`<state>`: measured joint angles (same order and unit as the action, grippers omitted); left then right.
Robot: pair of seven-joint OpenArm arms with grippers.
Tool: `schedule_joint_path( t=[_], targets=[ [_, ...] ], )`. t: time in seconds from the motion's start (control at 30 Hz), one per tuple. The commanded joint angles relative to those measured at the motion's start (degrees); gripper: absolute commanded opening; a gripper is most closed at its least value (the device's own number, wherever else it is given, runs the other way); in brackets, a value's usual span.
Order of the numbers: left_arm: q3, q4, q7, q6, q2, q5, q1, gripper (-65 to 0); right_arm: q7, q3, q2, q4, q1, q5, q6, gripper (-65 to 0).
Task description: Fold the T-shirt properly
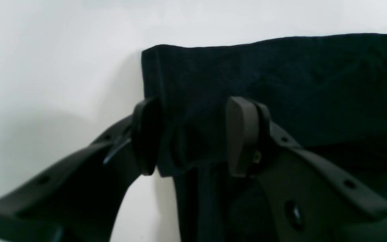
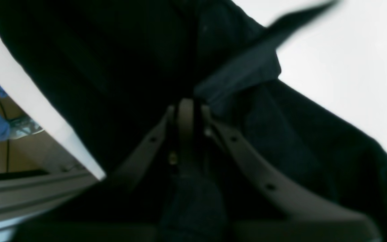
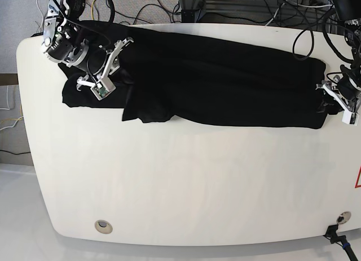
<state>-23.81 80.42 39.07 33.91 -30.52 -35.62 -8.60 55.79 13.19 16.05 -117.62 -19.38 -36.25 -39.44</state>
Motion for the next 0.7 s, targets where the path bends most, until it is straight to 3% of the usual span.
schedule_joint_path(
  t=[0.0,0.1,0.47,0.67],
  targets=[
    [-0.4,0.9,-1.2,0.0,-1.4,-1.0,0.7,-35.6,-0.2,0.5,0.7,-0.3,1.1,-1.2,-0.1,-52.3],
    [-0.4,1.1,-1.0,0.0,-1.6,-0.8,0.7,-35.4,0.2,0.6,0.7,-0.5,2.3,-1.5,-0.6,-49.4],
    [-0.2,1.4,-0.6,-0.4,-2.1,-0.3,1.0,-36.8,1.9,0.5,1.1,-0.1,5.3,-2.0,-0.6,-48.5],
    [0.3,0.6,2.8,0.7,-3.7,-4.6,1.1,-41.9,1.8,0.5,1.7,0.0,5.6,-2.3,-0.6,-47.4]
  ],
)
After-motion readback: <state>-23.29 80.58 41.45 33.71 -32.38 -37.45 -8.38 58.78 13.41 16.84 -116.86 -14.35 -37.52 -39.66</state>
